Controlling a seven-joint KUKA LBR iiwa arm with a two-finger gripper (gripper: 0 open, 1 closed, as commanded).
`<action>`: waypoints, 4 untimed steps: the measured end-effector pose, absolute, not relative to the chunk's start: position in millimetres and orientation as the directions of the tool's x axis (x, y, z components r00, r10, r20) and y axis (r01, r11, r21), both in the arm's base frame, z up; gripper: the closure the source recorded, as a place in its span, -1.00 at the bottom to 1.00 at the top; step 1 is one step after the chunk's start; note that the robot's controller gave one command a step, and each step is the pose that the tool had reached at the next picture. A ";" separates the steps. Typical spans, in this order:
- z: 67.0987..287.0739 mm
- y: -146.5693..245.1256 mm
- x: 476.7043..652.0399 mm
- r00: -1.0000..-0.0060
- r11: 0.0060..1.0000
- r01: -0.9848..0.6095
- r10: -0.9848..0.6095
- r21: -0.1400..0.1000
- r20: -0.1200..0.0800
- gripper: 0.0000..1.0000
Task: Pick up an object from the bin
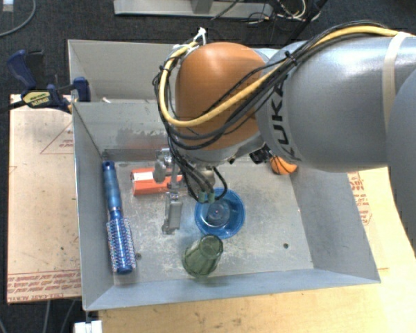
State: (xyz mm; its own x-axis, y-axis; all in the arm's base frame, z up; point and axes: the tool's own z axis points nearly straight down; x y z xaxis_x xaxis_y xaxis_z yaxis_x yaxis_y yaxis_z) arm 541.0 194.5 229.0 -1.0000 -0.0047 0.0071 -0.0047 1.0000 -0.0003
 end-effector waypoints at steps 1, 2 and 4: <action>233.5 193.4 542.7 -1.000 1.000 -0.001 -0.001 0.001 -0.001 -1.00; 214.8 186.1 543.7 -0.998 0.998 -0.063 -0.063 0.004 -0.006 -1.00; 165.4 164.7 559.3 -1.000 1.000 0.003 0.003 0.003 -0.003 -1.00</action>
Offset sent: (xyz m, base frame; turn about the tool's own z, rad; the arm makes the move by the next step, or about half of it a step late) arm 0.0010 -0.0376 -0.0811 -0.2181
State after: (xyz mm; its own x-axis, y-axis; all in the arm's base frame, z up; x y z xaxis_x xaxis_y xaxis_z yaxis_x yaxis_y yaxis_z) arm 559.3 164.7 165.4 -1.0000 0.0030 -0.0026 0.0030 1.0000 0.0033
